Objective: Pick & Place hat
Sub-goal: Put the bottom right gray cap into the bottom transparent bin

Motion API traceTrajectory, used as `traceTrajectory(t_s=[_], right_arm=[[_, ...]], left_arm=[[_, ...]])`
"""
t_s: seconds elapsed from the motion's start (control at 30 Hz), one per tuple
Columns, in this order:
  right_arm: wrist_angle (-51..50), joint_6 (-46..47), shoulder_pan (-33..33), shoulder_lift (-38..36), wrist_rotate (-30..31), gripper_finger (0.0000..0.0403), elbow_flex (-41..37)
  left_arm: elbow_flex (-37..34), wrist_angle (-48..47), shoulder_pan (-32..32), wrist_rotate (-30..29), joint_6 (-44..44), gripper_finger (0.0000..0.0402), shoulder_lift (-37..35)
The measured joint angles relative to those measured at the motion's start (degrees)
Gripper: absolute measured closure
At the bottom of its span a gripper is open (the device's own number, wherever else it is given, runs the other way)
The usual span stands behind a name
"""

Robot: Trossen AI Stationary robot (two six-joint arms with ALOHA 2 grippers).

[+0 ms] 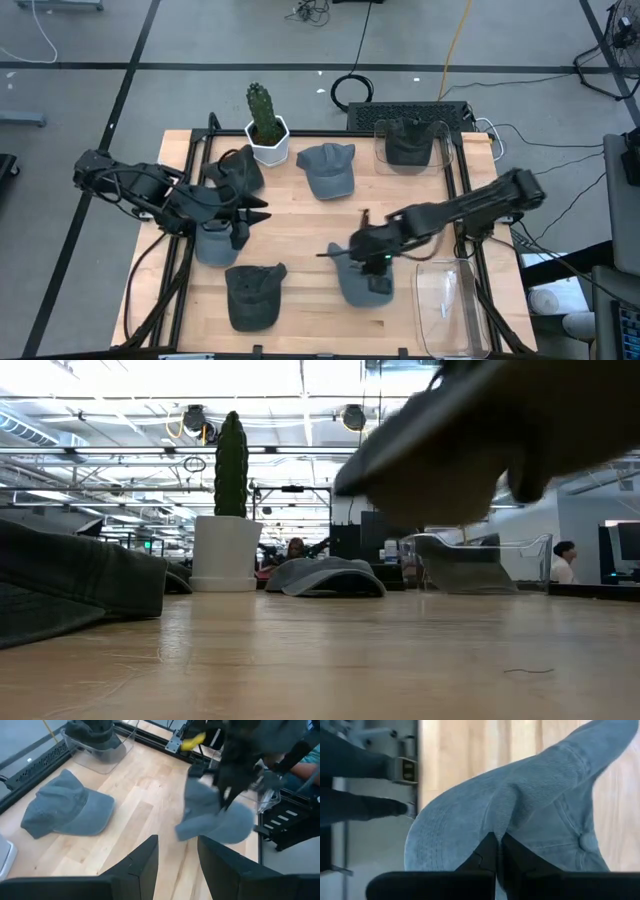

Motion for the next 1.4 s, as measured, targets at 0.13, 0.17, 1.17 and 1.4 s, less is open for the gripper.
traceTrajectory(t_s=[0.13,0.17,1.17,1.4], right_arm=[[-4.17,6.83,3.4,-6.42,0.26,0.0402,0.09],[-5.13,8.62,4.51,-7.81,0.25,0.0402,0.09],[-12.25,44.6,39.22,-16.51,4.36,0.0403,-11.88],[-2.68,46.22,39.17,-16.72,7.29,0.0403,-20.61]], left_arm=[[0.0,3.11,0.0,-0.94,2.06,0.0254,0.85],[0.0,4.18,0.11,-1.02,2.65,0.0254,1.01],[0.0,12.58,0.94,-1.89,3.45,0.0254,2.21],[0.0,12.58,0.25,-1.94,1.89,0.0254,2.21]])
